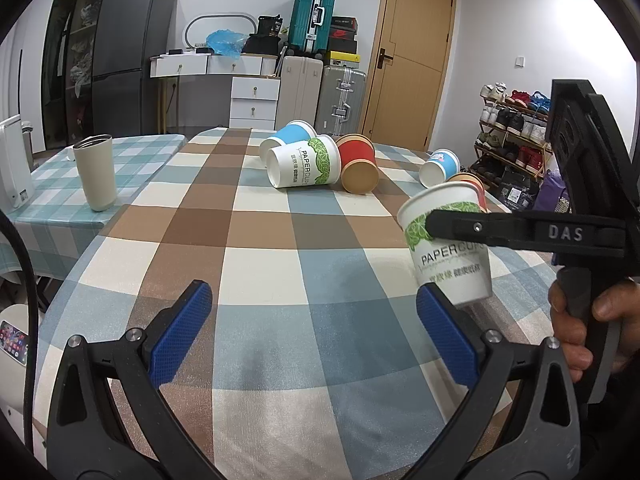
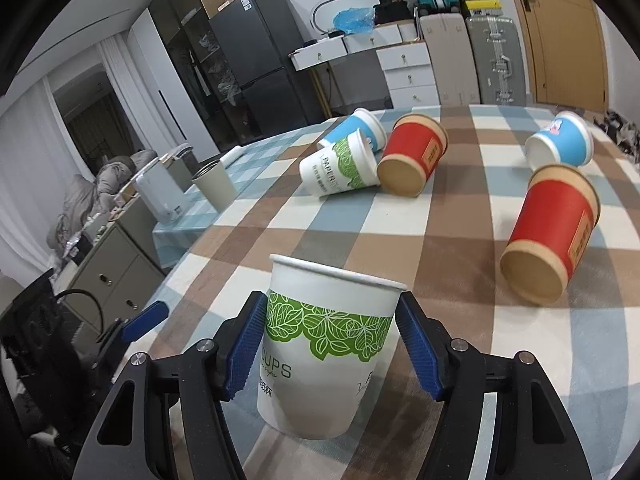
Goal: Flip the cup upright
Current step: 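Lift the white cup with the right tool and stand it rim-up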
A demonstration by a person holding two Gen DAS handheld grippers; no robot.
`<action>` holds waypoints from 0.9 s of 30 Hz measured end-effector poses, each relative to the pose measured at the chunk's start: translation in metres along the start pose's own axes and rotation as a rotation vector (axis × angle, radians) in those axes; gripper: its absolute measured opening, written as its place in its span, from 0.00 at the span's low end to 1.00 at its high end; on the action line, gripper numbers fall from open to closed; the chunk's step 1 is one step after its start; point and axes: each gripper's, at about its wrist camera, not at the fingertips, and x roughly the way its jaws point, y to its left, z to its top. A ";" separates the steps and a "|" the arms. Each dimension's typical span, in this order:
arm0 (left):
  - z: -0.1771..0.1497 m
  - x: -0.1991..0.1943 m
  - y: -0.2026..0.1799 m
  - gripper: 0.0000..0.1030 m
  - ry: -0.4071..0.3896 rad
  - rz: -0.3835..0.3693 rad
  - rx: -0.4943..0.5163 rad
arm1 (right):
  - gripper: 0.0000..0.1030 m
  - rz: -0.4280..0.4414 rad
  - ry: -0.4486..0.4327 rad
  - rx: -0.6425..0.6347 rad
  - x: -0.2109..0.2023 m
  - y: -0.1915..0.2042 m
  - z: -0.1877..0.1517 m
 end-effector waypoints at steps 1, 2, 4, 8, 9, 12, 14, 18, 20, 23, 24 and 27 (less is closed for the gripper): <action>0.000 0.000 0.000 0.99 -0.001 0.000 0.000 | 0.65 -0.015 -0.007 -0.010 0.001 0.001 0.001; 0.000 0.000 0.000 0.99 -0.001 0.000 0.000 | 0.65 -0.025 -0.009 -0.019 0.003 0.002 0.001; 0.000 0.000 0.000 0.99 0.000 0.000 0.000 | 0.65 -0.045 -0.017 -0.037 0.004 0.004 0.000; 0.000 0.000 0.000 0.99 -0.001 -0.001 0.000 | 0.65 -0.056 -0.025 -0.068 0.004 0.008 -0.003; 0.000 0.000 0.000 0.99 -0.001 -0.001 0.001 | 0.65 -0.059 -0.029 -0.076 0.002 0.009 -0.004; 0.000 0.000 0.000 0.99 0.000 -0.001 0.001 | 0.64 -0.057 -0.038 -0.095 -0.001 0.011 -0.007; 0.000 0.000 0.000 0.99 -0.001 0.000 0.001 | 0.63 -0.043 -0.040 -0.105 -0.005 0.013 -0.010; -0.001 0.000 0.000 0.99 -0.001 0.000 0.001 | 0.61 -0.014 -0.032 -0.143 -0.015 0.018 -0.020; -0.001 0.000 0.000 0.99 -0.001 -0.001 0.001 | 0.60 -0.007 -0.027 -0.158 -0.019 0.019 -0.027; -0.001 0.000 0.000 0.99 -0.002 0.001 0.001 | 0.60 0.002 -0.027 -0.173 -0.026 0.020 -0.035; -0.001 0.000 0.000 0.99 -0.002 0.000 0.001 | 0.60 0.005 -0.026 -0.178 -0.028 0.020 -0.037; -0.001 0.000 0.000 0.99 -0.002 0.000 0.002 | 0.60 0.009 -0.022 -0.193 -0.032 0.020 -0.042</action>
